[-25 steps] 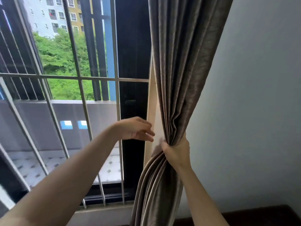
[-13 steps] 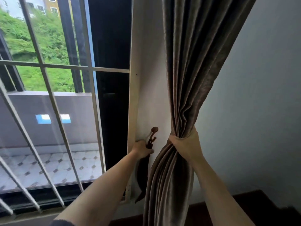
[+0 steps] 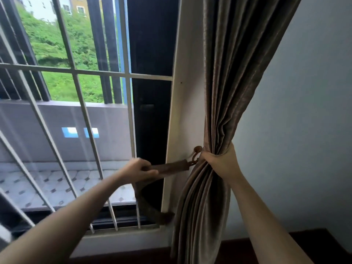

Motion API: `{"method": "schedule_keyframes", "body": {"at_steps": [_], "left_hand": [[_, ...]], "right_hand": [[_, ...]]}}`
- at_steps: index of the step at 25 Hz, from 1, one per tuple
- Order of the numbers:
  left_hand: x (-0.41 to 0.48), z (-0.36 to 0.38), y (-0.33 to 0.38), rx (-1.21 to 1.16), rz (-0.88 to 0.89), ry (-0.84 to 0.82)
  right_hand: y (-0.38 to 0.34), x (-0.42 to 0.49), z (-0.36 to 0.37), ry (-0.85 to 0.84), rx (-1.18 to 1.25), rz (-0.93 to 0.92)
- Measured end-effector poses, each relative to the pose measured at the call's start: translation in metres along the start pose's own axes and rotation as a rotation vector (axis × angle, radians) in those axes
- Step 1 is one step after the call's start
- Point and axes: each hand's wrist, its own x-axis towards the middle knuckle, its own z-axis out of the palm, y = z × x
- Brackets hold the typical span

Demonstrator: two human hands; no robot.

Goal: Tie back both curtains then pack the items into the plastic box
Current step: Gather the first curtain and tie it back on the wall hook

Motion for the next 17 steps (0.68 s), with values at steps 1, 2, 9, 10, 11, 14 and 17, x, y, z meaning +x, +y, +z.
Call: {"method": "schedule_keyframes", "body": {"at_steps": [1,2,9,10,11,14,17], "left_hand": [[-0.004,-0.018,-0.002,0.073,0.020,0.022],[-0.008,-0.035,0.000,0.149,0.040,0.047],[-0.046,-0.070,0.031,0.259,0.141,0.084],[-0.055,-0.067,0.035,0.254,0.136,0.088],[-0.062,-0.062,0.039,0.243,0.119,0.095],[-0.078,-0.050,0.044,0.165,0.013,0.129],[-0.089,-0.042,0.047,0.021,-0.012,0.102]], "right_hand": [[0.000,0.002,0.007,-0.020,-0.008,-0.003],[0.000,0.004,0.014,-0.032,-0.011,-0.009],[-0.005,0.006,0.078,-0.050,0.014,-0.041],[-0.009,0.003,0.086,-0.030,0.014,-0.041],[-0.014,-0.002,0.090,-0.010,0.002,-0.049],[-0.025,-0.016,0.098,0.028,-0.009,-0.069],[-0.031,-0.029,0.101,0.007,0.008,-0.061]]}}
